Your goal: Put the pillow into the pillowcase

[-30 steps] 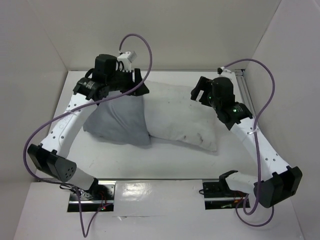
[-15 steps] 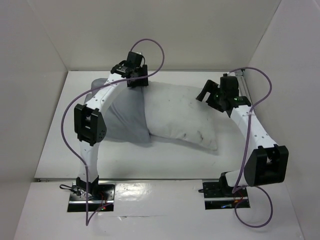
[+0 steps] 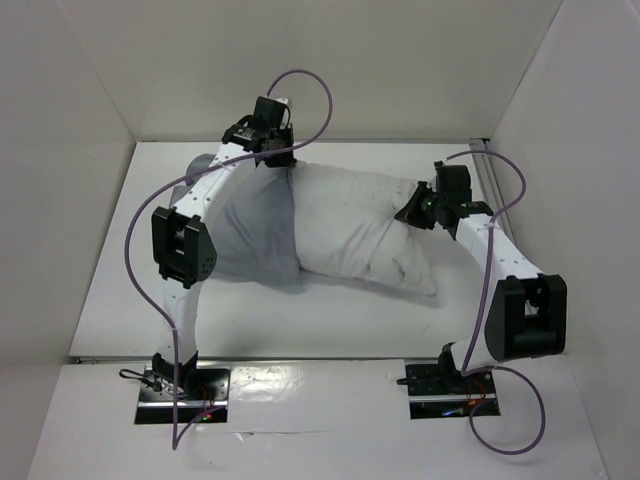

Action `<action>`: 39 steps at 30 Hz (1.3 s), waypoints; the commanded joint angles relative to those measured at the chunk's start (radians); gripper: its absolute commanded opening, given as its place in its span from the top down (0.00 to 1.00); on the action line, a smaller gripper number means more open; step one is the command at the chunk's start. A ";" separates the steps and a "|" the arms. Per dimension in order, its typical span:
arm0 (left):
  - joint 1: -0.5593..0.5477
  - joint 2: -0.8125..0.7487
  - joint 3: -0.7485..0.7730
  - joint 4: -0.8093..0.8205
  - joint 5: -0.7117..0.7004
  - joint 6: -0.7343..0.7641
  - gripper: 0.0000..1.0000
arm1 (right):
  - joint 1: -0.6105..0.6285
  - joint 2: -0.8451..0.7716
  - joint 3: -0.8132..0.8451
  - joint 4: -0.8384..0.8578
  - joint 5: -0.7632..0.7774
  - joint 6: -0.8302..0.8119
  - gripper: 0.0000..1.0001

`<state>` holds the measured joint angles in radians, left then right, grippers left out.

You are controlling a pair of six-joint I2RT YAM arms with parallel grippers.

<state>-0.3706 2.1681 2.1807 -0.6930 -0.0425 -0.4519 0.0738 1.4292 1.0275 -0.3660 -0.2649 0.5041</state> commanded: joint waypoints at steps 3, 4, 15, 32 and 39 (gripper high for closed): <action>-0.054 -0.076 0.010 0.062 0.191 0.032 1.00 | 0.012 0.027 0.022 0.087 -0.119 0.001 1.00; -0.063 -0.100 0.010 0.062 0.213 0.041 1.00 | 0.029 0.027 0.037 0.087 -0.119 0.001 1.00; -0.185 -0.206 0.177 0.070 0.541 -0.028 1.00 | 0.244 -0.073 0.342 0.024 -0.077 -0.018 1.00; -0.284 -0.176 0.212 0.239 0.553 -0.179 1.00 | 0.245 -0.230 -0.119 0.240 0.046 0.235 1.00; -0.212 -0.128 0.129 0.195 0.719 -0.165 0.44 | 0.221 -0.273 -0.129 0.196 0.099 0.234 0.73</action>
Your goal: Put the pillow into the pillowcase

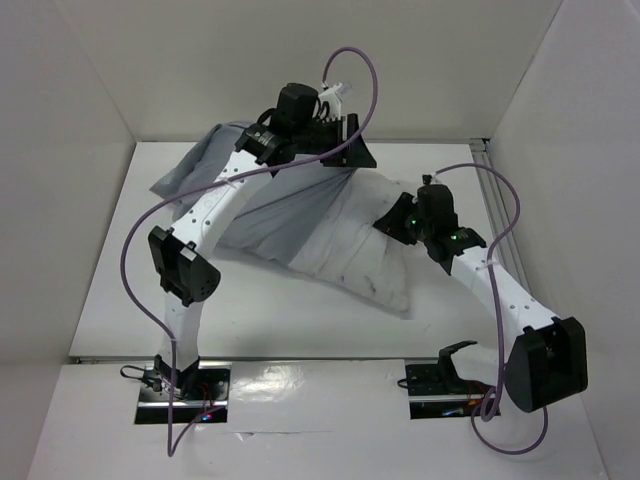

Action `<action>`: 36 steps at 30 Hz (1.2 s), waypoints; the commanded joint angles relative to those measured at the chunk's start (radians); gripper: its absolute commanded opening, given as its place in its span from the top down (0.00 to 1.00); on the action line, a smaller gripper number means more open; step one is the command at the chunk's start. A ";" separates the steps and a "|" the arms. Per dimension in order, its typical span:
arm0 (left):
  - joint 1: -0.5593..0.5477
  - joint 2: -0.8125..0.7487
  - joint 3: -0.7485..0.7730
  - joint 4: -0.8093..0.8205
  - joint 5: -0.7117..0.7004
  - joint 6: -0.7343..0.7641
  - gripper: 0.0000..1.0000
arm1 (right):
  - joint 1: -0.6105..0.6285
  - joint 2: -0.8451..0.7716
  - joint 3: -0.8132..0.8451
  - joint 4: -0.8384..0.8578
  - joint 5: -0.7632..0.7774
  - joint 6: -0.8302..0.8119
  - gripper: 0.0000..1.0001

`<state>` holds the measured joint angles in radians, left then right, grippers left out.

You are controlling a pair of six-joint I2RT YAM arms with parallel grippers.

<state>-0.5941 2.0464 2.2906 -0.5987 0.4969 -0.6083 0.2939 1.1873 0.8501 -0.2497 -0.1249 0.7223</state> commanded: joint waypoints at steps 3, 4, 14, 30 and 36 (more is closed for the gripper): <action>0.039 -0.078 0.020 0.070 0.134 0.044 0.14 | -0.009 -0.017 0.137 -0.041 0.017 -0.099 0.30; 0.051 -0.104 0.010 0.070 0.121 0.056 0.07 | -0.009 0.006 0.206 -0.115 0.059 -0.127 0.18; 0.088 -0.484 -0.242 0.002 -0.268 0.223 0.20 | -0.018 -0.035 0.406 -0.384 0.286 -0.254 0.01; -0.015 -0.913 -1.405 0.331 -0.553 0.030 0.09 | -0.027 -0.081 0.302 -0.519 0.238 -0.276 0.01; -0.064 -0.864 -1.661 0.660 -0.656 -0.088 0.07 | -0.027 -0.092 0.253 -0.505 0.228 -0.276 0.01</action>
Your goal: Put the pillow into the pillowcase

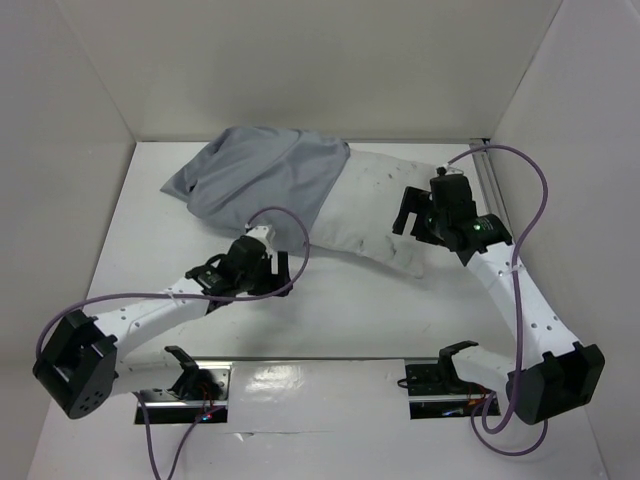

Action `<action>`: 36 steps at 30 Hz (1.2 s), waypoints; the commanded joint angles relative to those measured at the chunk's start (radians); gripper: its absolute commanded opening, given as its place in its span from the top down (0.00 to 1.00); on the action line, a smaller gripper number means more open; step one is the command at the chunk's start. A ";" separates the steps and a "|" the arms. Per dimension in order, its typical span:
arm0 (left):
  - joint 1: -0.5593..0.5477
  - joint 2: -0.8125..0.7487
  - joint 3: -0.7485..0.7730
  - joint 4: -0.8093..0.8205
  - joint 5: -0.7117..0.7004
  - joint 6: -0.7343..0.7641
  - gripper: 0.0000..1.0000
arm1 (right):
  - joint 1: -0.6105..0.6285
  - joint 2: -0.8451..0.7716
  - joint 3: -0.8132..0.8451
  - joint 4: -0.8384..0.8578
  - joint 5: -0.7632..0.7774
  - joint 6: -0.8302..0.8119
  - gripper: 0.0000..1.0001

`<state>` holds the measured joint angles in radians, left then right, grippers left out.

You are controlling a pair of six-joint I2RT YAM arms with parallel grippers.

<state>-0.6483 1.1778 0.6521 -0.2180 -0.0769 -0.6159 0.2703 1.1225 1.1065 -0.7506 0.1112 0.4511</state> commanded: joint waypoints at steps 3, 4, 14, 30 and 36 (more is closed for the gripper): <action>-0.019 0.090 -0.052 0.413 -0.162 -0.114 0.10 | -0.003 -0.018 -0.023 0.005 -0.027 -0.005 0.01; -0.019 0.123 -0.052 0.433 -0.181 -0.114 0.10 | -0.003 -0.018 -0.023 0.017 -0.036 -0.005 0.01; 0.001 0.442 0.132 0.520 -0.241 -0.094 0.21 | -0.022 0.002 -0.014 0.017 -0.036 0.004 0.01; 0.058 0.582 0.277 0.482 -0.339 -0.074 0.62 | -0.022 0.020 -0.004 -0.004 -0.036 0.004 0.01; 0.058 0.527 0.277 0.408 -0.339 -0.085 1.00 | -0.135 0.020 -0.005 -0.024 -0.175 -0.011 0.01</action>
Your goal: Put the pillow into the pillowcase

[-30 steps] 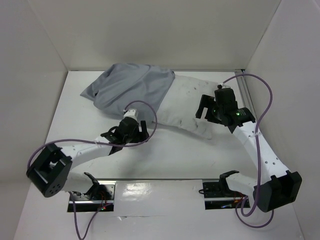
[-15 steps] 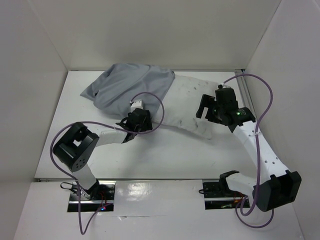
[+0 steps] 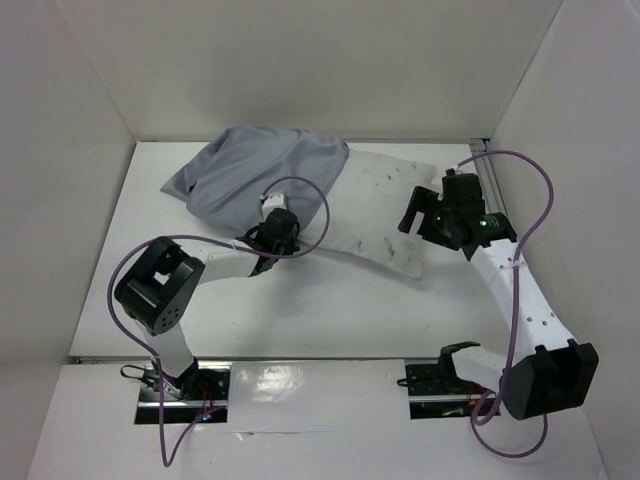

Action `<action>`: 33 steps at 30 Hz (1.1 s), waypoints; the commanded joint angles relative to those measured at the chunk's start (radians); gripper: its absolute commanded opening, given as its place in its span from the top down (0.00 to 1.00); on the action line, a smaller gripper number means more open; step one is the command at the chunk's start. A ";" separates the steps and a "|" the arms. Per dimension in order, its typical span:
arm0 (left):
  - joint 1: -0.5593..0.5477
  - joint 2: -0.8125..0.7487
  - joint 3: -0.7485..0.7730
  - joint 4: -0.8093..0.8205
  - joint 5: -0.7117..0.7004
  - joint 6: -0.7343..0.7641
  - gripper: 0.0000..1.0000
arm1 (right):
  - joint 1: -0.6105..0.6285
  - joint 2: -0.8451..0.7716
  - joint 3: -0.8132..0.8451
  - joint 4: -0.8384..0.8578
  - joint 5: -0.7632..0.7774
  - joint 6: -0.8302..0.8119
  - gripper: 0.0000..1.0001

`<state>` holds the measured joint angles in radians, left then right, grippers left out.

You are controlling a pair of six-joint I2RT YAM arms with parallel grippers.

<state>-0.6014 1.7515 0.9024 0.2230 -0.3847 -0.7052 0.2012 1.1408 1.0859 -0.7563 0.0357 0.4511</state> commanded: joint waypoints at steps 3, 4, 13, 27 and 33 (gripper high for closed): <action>0.011 -0.105 0.007 -0.056 0.012 0.004 1.00 | -0.230 0.002 -0.032 0.011 -0.261 -0.055 0.01; 0.011 -0.122 -0.005 -0.066 0.032 0.004 1.00 | -0.262 0.002 -0.064 0.020 -0.358 -0.067 0.01; 0.011 -0.268 -0.059 -0.125 0.153 -0.005 1.00 | -0.250 0.054 -0.246 0.320 -0.594 0.012 0.02; -0.123 -0.133 0.341 -0.223 0.630 -0.005 1.00 | 0.067 0.301 -0.095 0.704 -0.563 0.241 1.00; -0.120 -0.133 0.472 -0.276 0.721 0.018 1.00 | 0.026 0.266 -0.106 0.704 -0.554 0.241 1.00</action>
<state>-0.6895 1.6337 1.2732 -0.0891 0.1310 -0.6830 0.2256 1.4471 0.9432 -0.1734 -0.4938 0.6613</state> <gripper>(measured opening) 0.030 0.019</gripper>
